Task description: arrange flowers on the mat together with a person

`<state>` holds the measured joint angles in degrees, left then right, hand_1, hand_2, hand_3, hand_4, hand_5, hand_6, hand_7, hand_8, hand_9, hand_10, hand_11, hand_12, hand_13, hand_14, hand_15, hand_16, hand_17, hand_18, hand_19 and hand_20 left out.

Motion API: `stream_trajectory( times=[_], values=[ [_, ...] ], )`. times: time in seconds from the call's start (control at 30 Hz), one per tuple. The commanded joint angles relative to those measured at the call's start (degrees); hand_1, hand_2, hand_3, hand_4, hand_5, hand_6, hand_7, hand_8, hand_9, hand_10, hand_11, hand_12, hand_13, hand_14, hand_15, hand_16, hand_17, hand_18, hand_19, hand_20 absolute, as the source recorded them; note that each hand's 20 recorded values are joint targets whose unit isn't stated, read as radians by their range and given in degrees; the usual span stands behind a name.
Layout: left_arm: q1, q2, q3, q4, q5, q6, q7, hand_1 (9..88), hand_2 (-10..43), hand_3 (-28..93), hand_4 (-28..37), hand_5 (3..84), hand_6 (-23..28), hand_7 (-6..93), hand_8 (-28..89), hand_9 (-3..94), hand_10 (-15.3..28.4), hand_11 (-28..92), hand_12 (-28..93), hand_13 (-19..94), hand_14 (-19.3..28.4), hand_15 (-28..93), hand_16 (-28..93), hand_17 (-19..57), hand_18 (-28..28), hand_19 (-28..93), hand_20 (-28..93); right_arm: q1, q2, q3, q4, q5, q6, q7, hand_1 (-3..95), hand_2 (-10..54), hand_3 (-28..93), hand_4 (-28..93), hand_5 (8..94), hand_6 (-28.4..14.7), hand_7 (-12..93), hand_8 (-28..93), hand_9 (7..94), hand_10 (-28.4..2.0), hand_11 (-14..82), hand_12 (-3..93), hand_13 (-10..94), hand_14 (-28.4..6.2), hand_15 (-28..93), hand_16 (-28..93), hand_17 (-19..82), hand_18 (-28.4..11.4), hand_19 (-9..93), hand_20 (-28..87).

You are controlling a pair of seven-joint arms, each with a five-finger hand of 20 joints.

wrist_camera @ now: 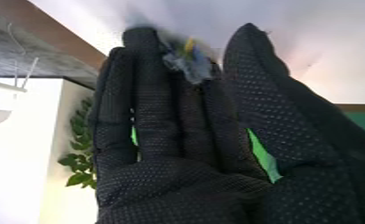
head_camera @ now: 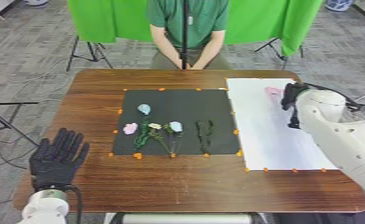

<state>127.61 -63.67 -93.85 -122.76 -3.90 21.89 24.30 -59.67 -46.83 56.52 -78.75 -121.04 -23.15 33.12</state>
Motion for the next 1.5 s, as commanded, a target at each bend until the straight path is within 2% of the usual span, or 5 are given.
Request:
stream_trajectory(
  times=[0.03, 0.13, 0.6, 1.07, 1.5],
  values=[
    [0.32, -0.58, -0.39, 0.77, -1.75, 1.04, 0.49, 29.7, 16.8, 76, -28.3, 52.4, 8.3, 19.2, -12, 46.9, 14.3, 25, 7, 35, 16.4, 41, -10, -6.5, 16.4, 44, 12, -6.68, 0.17, 0.4, -0.46, -0.9, -1.38, -2.11, 62.3, -7.5, 63, -28, 58.0, 0.1, 28, -8, 69.6, -8.4, 12.6, 32.8, 64, -5.0, 33, 38, 28, -18.6, 76, 36],
    [0.68, -0.49, -1.09, 0.66, -1.36, 0.89, 0.55, 29.7, 16.8, 76, -28.3, 52.4, 8.3, 19.3, -12, 46.9, 14.3, 25, 7, 35, 16.5, 42, -10, -6.4, 16.4, 45, 12, -7.78, 0.72, 0.54, -1.43, -1.0, 2.25, -2.53, 67.8, -7.4, 61, -28, 67.0, 2.5, 35, -4, 80.5, -6.5, 13.0, 44.2, 71, -5.0, 40, 45, 32, -17.3, 76, 41],
    [0.11, 0.44, -1.28, 0.63, -2.05, 1.64, 0.14, 29.7, 16.9, 76, -28.3, 52.4, 8.3, 19.4, -12, 47.0, 14.2, 25, 7, 35, 16.5, 42, -10, -6.4, 16.4, 45, 12, -1.49, 0.74, -10.91, -19.44, -10.96, 20.17, -16.19, 66.9, -7.5, 63, -28, 68.9, 2.2, 35, -3, 82.0, -7.3, 12.1, 45.8, 71, -5.9, 40, 46, 33, -17.7, 75, 43],
    [0.03, 0.4, 0.53, 0.6, -1.36, 1.79, -1.86, 30.9, 17.9, 76, -28.3, 52.7, 8.3, 19.5, -12, 47.2, 14.2, 26, 7, 35, 16.6, 42, -10, -6.2, 16.4, 45, 12, -0.15, -6.44, -21.13, -16.45, -10.92, 15.66, -19.54, 65.5, -7.6, 65, -28, 67.9, 2.2, 34, -4, 81.5, -6.8, 12.0, 45.1, 71, -5.9, 41, 46, 33, -18.3, 75, 44],
    [0.27, 0.91, 1.23, 0.72, -2.43, 1.35, -1.21, 31.1, 18.7, 76, -28.3, 52.6, 8.1, 20.0, -12, 47.3, 14.2, 26, 7, 36, 16.6, 43, -11, -6.1, 16.5, 45, 12, -0.75, -5.62, -23.55, -16.33, -12.99, 25.51, -18.11, 64.9, -8.0, 66, -28, 66.5, 1.7, 34, -5, 80.0, -7.1, 12.0, 44.0, 69, -5.8, 43, 47, 32, -18.6, 75, 44]
  ],
)
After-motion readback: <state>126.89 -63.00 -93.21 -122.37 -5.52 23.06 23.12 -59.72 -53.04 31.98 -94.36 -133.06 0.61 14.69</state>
